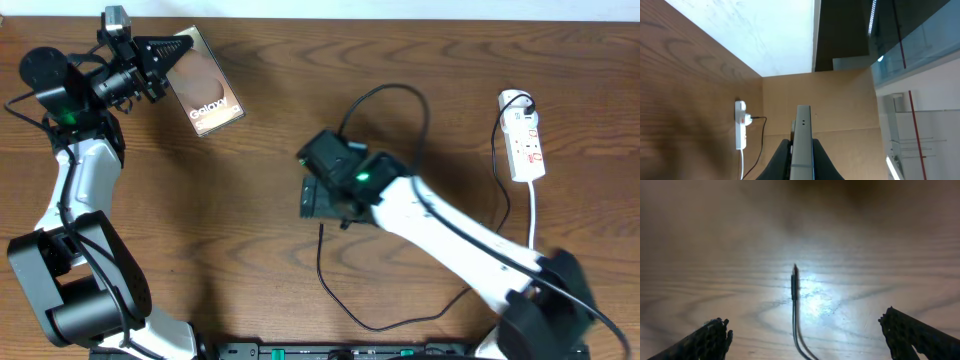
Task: Plug charger to phone and switch on socket
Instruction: 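Lower the right gripper to the black cable end and grasp it, then lift the cable end with the right gripper toward the phone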
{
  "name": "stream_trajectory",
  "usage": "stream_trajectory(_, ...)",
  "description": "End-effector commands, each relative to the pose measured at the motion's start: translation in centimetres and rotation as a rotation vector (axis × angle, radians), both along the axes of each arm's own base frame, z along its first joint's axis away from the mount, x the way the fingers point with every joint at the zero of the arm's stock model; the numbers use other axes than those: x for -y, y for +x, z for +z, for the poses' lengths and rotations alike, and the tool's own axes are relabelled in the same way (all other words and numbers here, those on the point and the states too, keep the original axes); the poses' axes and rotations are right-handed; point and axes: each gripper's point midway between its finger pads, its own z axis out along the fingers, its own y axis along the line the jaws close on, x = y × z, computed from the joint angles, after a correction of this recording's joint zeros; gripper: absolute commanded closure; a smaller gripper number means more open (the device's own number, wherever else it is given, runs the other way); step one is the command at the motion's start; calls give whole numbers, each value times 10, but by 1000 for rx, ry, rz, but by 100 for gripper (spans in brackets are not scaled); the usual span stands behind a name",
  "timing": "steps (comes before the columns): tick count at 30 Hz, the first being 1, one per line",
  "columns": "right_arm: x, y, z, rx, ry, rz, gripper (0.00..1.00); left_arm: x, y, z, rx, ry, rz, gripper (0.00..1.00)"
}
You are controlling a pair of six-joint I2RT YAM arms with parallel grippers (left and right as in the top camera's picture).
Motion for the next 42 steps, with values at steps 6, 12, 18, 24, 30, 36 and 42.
stream_trajectory(6, -23, -35, -44, -109, -74, 21, 4, 0, -2, 9, 35, 17, -10, 93)
stream_trajectory(12, -22, -39, -59, -107, -125, -24, 11, 0, -2, 9, 35, 17, -11, 93)
stream_trajectory(18, -22, -39, -77, -130, -151, -45, 18, 0, -2, 9, 35, 17, -11, 93)
stream_trajectory(24, -21, -39, -84, -138, -163, -45, 18, 0, -2, 9, 42, 21, -10, 92)
stream_trajectory(30, -22, -35, -84, -128, -158, -52, 23, 0, -2, 9, 45, 23, -10, 93)
stream_trajectory(36, -15, -32, -101, -148, -189, -82, 31, 0, -2, 9, 45, 23, -10, 93)
stream_trajectory(42, -11, -31, -113, -193, -194, -98, 40, 0, -2, 9, 50, 27, -10, 93)
